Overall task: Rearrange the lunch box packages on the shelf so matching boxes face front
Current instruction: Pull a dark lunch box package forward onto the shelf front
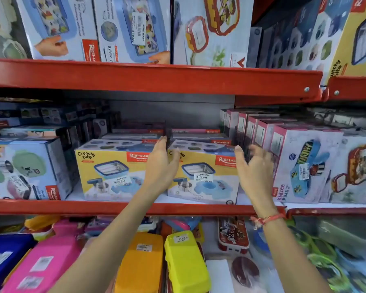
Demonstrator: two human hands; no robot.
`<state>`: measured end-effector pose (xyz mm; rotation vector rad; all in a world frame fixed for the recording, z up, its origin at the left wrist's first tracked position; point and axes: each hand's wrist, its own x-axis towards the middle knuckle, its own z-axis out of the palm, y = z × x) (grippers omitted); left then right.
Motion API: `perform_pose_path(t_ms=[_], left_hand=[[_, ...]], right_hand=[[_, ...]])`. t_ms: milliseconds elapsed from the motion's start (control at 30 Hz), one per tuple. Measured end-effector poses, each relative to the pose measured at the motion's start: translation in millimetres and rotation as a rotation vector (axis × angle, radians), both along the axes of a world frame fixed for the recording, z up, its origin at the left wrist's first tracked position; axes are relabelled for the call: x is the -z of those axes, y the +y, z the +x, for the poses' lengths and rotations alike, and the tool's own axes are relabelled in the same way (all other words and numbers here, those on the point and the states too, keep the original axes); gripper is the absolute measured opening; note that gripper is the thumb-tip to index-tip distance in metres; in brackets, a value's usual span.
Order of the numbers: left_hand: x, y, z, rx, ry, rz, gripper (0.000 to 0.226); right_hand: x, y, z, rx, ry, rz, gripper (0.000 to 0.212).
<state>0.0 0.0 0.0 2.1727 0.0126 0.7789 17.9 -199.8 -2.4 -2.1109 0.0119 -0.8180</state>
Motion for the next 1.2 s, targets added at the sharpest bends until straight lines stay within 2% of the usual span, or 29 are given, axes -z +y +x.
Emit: perform_pose_path(t_ms=[100,167,233,333,433,533,700,733,800,900,967,1100,1200], left_hand=[[-1,-5,3,-0.008,0.062,-0.020,0.058],[-1,-7,2,0.002,0.137,-0.111,0.059],[3,-9,1,0.041,0.201,-0.233,0.058],[7,-8,0,0.081,0.214,-0.352,0.049],[7,-4,-5,0.083,0.192,-0.433,0.039],[4,4,-14,0.068,0.212,-0.487,0.057],[-5,7,-31,0.094,0.134,-0.564,0.052],[-6,8,-37,0.103,0.132,-0.580,0.048],[-5,12,-45,0.118,0.156,-0.605,0.045],[0,16,-55,0.134,0.235,-0.600,0.055],[4,17,-60,0.160,0.251,-0.632,0.053],[8,12,-68,0.170,0.231,-0.691,0.039],[14,12,-71,0.217,0.246,-0.720,0.036]], right_hand=[[1,-6,7,-0.058,0.222,0.025,0.082],[1,-8,8,-0.128,0.326,0.071,0.090],[2,-8,7,-0.192,0.401,0.123,0.088],[-3,-9,1,-0.267,0.437,0.128,0.067],[-9,-14,-2,-0.283,0.432,0.143,0.058],[-15,-21,-5,-0.306,0.414,0.140,0.052],[-22,-35,-18,-0.483,0.348,0.250,0.016],[-22,-40,-23,-0.524,0.333,0.268,0.020],[-22,-51,-34,-0.623,0.291,0.246,0.044],[-17,-67,-44,-0.771,0.244,0.133,0.083],[-13,-74,-47,-0.800,0.220,0.066,0.095],[-8,-80,-57,-0.778,0.154,0.016,0.087],[-4,-82,-64,-0.767,0.115,0.129,0.061]])
